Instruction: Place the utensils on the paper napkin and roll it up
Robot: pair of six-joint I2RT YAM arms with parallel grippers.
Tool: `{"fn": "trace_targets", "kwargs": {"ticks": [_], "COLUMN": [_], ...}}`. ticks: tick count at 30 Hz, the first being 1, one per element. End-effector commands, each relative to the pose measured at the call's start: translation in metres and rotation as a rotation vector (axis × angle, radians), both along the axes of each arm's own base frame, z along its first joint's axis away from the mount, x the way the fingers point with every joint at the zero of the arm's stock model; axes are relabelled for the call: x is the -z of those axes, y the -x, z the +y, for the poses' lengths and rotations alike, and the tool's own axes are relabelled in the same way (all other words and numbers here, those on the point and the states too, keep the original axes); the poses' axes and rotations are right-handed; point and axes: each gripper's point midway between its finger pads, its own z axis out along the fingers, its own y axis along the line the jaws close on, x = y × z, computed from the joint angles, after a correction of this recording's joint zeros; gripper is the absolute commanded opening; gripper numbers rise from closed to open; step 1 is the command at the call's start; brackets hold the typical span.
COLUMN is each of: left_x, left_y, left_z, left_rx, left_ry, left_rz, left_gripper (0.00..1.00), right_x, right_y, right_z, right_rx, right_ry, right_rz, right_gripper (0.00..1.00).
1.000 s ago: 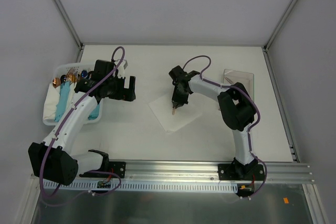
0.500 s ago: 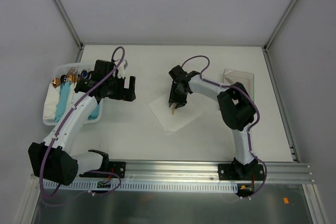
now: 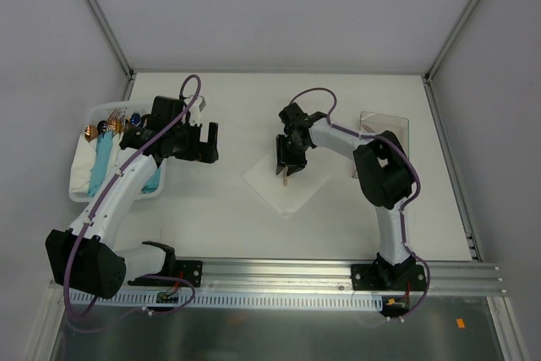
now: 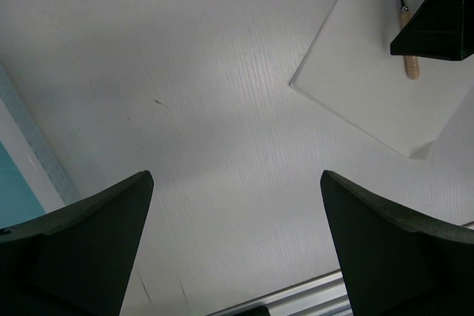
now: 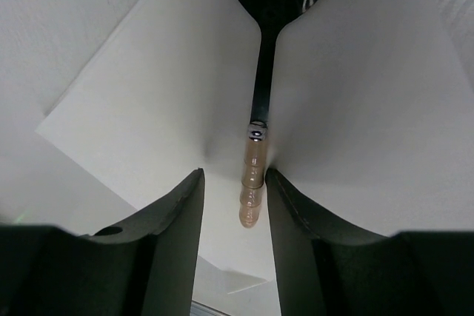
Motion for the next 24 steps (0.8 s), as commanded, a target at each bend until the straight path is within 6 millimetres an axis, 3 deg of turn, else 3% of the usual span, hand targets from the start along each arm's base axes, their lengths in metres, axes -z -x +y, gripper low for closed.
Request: {"fn": "trace_targets", "kwargs": {"ticks": [1,6,11,15,18,19,20,22,23,24], "left_x": [-0.013,-0.014,-0.02,-0.027,-0.03,-0.03,-0.031,-0.031,-0.032,-0.032], "left_y": [-0.006,-0.007,-0.009,-0.008,-0.008,-0.008,-0.008,-0.007,-0.005,-0.001], "left_z": [-0.001,-0.002,-0.005,-0.011,-0.013,-0.014,-0.014,-0.016,-0.018,-0.024], "left_rx": [-0.011,-0.001,0.026,0.083,0.091,0.093,0.095,0.131,0.147,0.195], "left_ry": [0.014,0.015,0.022,0.037,0.047,0.046,0.049,0.048,0.055,0.074], "left_rz": [-0.024,-0.024,-0.039,-0.061,-0.063,-0.062,-0.064,-0.072,-0.072,-0.072], "left_gripper": [0.99,0.99,0.99,0.99,0.99,0.99,0.99,0.99,0.99,0.99], "right_x": [0.012,-0.017,-0.081,-0.137,-0.17,-0.173,-0.178,-0.187,-0.188,-0.189], "right_y": [0.02,0.011,-0.012,-0.031,-0.047,-0.049,-0.062,-0.073,-0.084,-0.088], "right_z": [-0.036,-0.028,-0.02,-0.03,-0.06,-0.075,-0.101,-0.135,-0.168,-0.186], "right_rx": [-0.058,-0.039,-0.011,0.016,0.072,0.094,0.153,0.203,0.269,0.267], "right_ry": [0.123,0.073,-0.027,-0.103,-0.097,-0.068,-0.044,-0.018,0.002,0.027], "right_rz": [0.056,-0.019,-0.159,-0.279,-0.34,-0.343,-0.362,-0.391,-0.396,-0.411], "right_gripper": [0.43,0.44,0.48,0.5,0.5,0.49,0.48,0.45,0.44,0.43]}}
